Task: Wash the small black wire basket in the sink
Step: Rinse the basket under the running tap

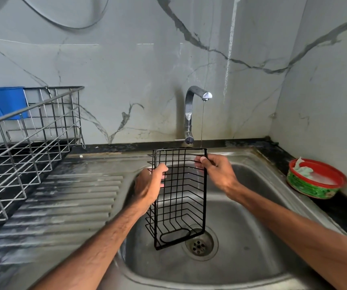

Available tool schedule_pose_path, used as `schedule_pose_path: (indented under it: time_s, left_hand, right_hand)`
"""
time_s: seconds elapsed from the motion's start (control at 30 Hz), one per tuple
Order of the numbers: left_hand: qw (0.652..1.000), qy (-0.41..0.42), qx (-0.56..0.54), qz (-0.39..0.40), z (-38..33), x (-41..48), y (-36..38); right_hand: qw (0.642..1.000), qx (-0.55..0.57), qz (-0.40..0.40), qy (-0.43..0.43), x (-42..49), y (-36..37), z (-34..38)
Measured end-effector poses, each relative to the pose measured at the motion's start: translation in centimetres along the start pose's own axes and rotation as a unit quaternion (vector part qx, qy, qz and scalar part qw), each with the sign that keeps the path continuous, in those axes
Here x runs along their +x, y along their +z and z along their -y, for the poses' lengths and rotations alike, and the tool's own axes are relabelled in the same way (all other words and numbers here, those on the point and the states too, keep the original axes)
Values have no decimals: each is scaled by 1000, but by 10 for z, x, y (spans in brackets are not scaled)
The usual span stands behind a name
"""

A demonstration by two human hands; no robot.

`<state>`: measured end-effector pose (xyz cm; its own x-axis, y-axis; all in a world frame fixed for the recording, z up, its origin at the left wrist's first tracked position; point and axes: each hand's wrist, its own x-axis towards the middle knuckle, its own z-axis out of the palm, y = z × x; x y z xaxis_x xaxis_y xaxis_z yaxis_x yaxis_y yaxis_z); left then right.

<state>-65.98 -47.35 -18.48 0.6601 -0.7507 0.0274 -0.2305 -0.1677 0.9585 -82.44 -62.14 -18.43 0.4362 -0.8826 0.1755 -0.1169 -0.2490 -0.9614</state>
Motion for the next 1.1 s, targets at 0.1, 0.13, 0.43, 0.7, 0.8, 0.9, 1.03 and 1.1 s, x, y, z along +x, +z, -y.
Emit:
schedule_pose_path:
  time_s: [0.1, 0.13, 0.43, 0.7, 0.8, 0.9, 1.03, 1.1]
  left_hand:
    - [999, 4, 30, -19, 9, 4, 4]
    - [999, 3, 39, -34, 10, 4, 6]
    - [994, -23, 38, -95, 1, -8, 14]
    - [996, -15, 36, -79, 1, -9, 20]
    - [995, -9, 42, -85, 2, -7, 19]
    - [995, 0, 48, -83, 5, -4, 17]
    - [995, 8, 43, -86, 3, -5, 17]
    - [995, 7, 49, -87, 2, -7, 18]
  right_hand:
    - [1000, 7, -7, -1, 2, -2, 0]
    - [1000, 7, -10, -3, 2, -3, 1]
    - [998, -46, 30, -29, -2, -7, 4]
    - [1000, -15, -9, -16, -3, -14, 3]
    - [1000, -9, -15, -24, -7, -15, 6]
    - [999, -22, -16, -38, -10, -16, 7]
    - [971, -147, -109, -154, -16, -18, 10]
    - [914, -235, -141, -300, -16, -23, 15]
